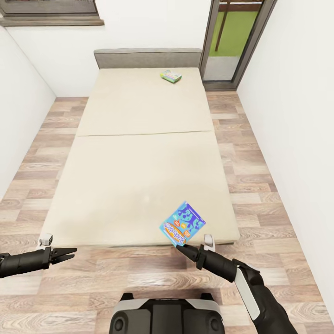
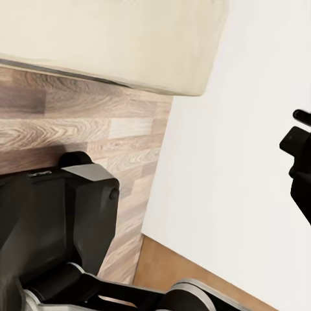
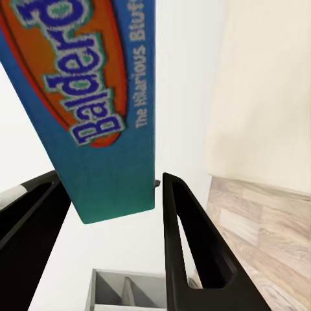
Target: Put all the toys in the child's room - the three board games (two on the bed and one on the table), the two jigsaw puzzles on the table, and the tennis ball on the table - inside the toy box on the table in the child's room.
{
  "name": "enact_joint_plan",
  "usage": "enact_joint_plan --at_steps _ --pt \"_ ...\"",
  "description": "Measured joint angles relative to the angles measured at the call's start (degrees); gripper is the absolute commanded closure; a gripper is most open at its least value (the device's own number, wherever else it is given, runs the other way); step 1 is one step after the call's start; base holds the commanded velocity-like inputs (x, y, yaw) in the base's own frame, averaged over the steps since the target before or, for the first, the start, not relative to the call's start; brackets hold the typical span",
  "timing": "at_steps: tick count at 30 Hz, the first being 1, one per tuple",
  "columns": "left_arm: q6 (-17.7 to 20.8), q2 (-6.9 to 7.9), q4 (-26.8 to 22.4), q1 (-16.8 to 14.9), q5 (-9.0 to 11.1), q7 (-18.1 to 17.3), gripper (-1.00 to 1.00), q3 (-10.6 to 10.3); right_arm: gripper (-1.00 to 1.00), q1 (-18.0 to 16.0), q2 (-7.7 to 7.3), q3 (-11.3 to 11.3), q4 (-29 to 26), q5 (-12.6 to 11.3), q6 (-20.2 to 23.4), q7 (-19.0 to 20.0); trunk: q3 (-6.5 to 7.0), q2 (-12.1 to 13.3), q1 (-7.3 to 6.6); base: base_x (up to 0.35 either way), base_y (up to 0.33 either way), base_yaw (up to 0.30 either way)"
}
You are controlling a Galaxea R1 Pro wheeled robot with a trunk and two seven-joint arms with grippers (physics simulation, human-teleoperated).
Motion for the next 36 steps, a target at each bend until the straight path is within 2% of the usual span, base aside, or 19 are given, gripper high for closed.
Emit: enact_joint_plan --at_steps 16,22,36 --pt "0.08 -0.07 -0.01 0.01 0.0 0.0 -1.0 0.07 1.0 0.66 0.0 0.04 -1.11 -0.01 -0.09 -0.03 1.53 0.0 0.0 0.0 0.0 0.043" --pt "0.09 -0.53 -0.01 0.01 0.0 0.0 -1.0 0.07 1.0 1.61 0.0 0.0 -2.91 -0.01 -0.01 -0.08 2.1 0.0 0.0 0.0 0.0 0.072" --pt "0.01 -0.87 -0.01 0.01 -0.03 0.0 -1.0 0.07 1.0 1.71 0.04 0.06 -3.25 -0.01 0.0 -0.13 3.44 0.0 0.0 0.0 0.0 0.074"
